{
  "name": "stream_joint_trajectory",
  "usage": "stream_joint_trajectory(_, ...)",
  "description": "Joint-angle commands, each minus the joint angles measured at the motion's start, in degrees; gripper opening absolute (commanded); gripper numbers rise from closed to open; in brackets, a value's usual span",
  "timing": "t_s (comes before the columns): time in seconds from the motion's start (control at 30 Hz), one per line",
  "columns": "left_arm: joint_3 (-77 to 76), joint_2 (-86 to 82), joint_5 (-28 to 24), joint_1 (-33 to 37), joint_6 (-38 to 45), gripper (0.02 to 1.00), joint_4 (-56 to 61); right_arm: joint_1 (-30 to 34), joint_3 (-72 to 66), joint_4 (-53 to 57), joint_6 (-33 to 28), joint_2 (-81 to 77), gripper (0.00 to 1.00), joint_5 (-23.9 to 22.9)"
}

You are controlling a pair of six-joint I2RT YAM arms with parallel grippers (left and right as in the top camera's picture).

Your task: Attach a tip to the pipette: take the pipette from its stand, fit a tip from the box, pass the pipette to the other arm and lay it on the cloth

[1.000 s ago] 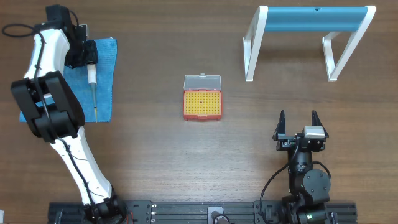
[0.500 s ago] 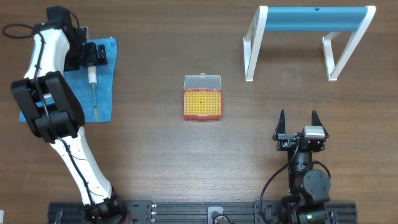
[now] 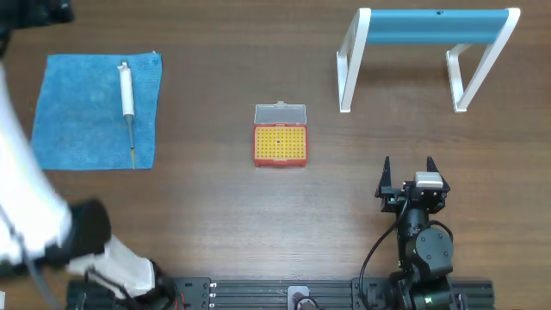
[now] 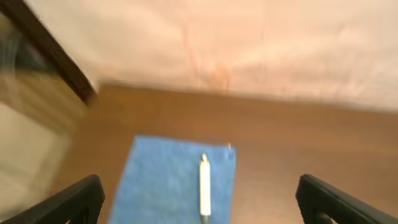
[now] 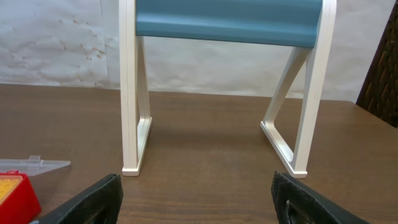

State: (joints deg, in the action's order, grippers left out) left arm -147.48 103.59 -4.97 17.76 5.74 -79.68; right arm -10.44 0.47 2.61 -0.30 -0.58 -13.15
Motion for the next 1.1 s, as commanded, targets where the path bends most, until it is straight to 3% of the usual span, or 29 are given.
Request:
stream_joint_trajectory(0.03, 11.08, -24.87, -2.58, 0.90, -4.00, 0.998, 1.51, 0.13, -0.24, 0.17, 0.46, 0.20, 0.790, 0.33)
stream_joint_trajectory(0.13, 28.15, -43.91, -2.29, -2.05, -3.56, 0.998, -1.99, 0.13, -0.24, 0.17, 0.46, 0.20, 0.790, 0.33)
stream_joint_trajectory(0.17, 31.54, -49.31, 3.15, -2.03, -3.17, 0.996, -4.83, 0.13, -0.24, 0.17, 0.46, 0.20, 0.792, 0.33)
stream_joint_trajectory(0.23, 36.85, -58.75, 6.82, -2.03, -3.17, 0.998, -6.27, 0.13, -0.24, 0.17, 0.46, 0.20, 0.790, 0.33)
stream_joint_trajectory(0.37, 50.01, -68.94, 7.15, -2.05, -3.19, 0.998, 3.56, 0.13, -0.24, 0.17, 0.46, 0.20, 0.790, 0.33)
stream_joint_trajectory(0.43, 62.42, -75.89, 5.35, -2.84, -3.19, 0.996, 16.02, 0.13, -0.24, 0.17, 0.46, 0.20, 0.792, 0.33)
stream_joint_trajectory(0.57, 98.75, -92.17, 2.58, -5.31, -4.02, 0.996, 55.95, 0.13, -0.24, 0.17, 0.46, 0.20, 0.792, 0.35)
stream_joint_trajectory(0.67, 118.62, -97.07, -0.28, -9.70, -4.04, 0.998, 78.71, 0.13, -0.24, 0.17, 0.46, 0.20, 0.792, 0.33)
stream_joint_trajectory(0.77, 132.93, -97.31, -1.53, -11.80, -4.79, 0.998, 93.37, 0.13, -0.24, 0.17, 0.46, 0.22, 0.790, 0.33)
stream_joint_trajectory(1.1, 147.16, -103.41, -1.14, -13.75, -8.55, 0.998, 94.75, 0.13, -0.24, 0.17, 0.46, 0.22, 0.790, 0.33)
